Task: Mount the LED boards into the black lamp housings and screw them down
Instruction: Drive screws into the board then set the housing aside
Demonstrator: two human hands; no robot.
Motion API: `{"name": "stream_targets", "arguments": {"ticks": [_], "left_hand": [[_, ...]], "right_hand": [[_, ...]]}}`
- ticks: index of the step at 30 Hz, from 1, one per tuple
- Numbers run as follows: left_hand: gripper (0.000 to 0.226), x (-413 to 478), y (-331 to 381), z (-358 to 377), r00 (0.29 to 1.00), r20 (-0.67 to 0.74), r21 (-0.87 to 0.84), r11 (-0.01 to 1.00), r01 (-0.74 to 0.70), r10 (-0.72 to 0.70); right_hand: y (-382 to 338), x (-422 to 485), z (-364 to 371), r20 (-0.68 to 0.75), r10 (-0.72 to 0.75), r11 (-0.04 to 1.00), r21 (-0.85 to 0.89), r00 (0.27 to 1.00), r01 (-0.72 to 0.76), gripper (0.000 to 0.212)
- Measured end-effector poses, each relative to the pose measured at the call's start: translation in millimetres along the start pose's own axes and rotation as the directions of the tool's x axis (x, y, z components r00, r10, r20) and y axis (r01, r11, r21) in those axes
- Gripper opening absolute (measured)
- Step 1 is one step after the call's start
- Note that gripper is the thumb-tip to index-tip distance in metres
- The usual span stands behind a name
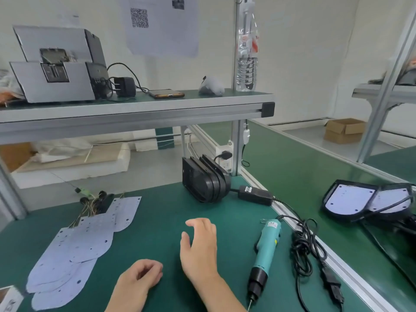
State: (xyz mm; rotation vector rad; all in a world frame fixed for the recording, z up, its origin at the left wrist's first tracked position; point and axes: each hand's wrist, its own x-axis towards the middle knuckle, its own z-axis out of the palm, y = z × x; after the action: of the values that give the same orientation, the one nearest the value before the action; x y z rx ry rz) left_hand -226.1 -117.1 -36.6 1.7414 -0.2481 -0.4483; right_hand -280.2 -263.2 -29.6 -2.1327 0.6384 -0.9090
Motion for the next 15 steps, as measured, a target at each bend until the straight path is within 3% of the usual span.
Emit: {"name": "stream_targets", "arguments": {"ticks": [6,15], "left_hand": [[0.015,48,49,32,0.997,-0.069,-0.101,0.994,-0.035,0.028],[0.043,145,142,136,1.000,-0.021,0.031,1.000,-0.006,0.007]], "right_hand": [[9,-1,12,0.106,0.102,0.994,-0.042,0.989,-0.098,0.026],[11,10,6,0.194,0.132,0.976,-0.196,0.972,-0.093,0.034]]}}
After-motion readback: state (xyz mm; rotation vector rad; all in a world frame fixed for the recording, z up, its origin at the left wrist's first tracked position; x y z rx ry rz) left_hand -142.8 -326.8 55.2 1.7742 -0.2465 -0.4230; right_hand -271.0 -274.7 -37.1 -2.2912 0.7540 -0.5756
